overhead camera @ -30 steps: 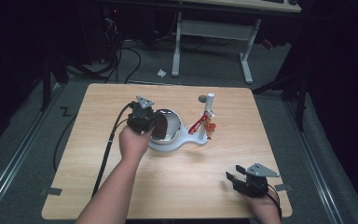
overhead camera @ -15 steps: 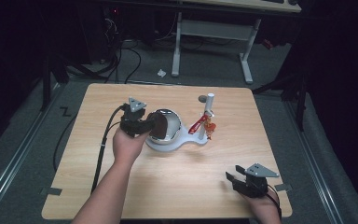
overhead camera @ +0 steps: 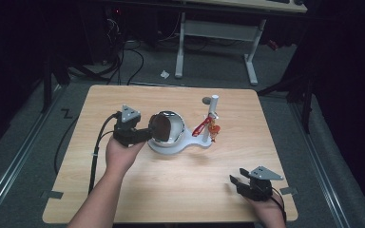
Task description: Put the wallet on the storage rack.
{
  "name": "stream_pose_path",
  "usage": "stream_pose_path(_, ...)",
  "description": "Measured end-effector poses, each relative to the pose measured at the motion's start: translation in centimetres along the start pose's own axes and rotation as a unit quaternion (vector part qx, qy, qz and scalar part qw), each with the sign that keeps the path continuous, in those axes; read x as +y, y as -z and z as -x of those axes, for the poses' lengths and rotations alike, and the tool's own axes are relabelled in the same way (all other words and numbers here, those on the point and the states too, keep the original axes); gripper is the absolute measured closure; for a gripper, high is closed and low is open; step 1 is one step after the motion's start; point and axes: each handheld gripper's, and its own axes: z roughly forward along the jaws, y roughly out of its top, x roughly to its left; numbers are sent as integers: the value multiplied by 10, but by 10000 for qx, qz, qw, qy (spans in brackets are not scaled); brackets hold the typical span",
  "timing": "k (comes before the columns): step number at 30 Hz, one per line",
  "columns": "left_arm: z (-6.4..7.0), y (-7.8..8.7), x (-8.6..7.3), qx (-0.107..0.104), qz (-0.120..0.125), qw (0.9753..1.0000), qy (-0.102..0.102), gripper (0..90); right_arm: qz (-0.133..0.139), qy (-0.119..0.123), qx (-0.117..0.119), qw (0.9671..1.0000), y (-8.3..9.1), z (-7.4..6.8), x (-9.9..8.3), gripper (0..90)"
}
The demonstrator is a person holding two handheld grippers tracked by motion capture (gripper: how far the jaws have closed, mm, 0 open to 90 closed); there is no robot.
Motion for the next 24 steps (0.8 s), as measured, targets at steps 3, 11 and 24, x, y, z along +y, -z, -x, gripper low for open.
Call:
stream_pose_path(3,-2,8,-5,-132,48,9999,49,314,-9,-33,-4,10000,-1,0,0,467)
stream_pose_path(11,-16,20,-36,-27,-166,9998,94,294,4,-38,35,10000,-1,0,-1,454)
stream_pose_path(24,-25,26,-119,-394,-580,9973,200,268,-83,-79,57,9999,-4,0,-1,448)
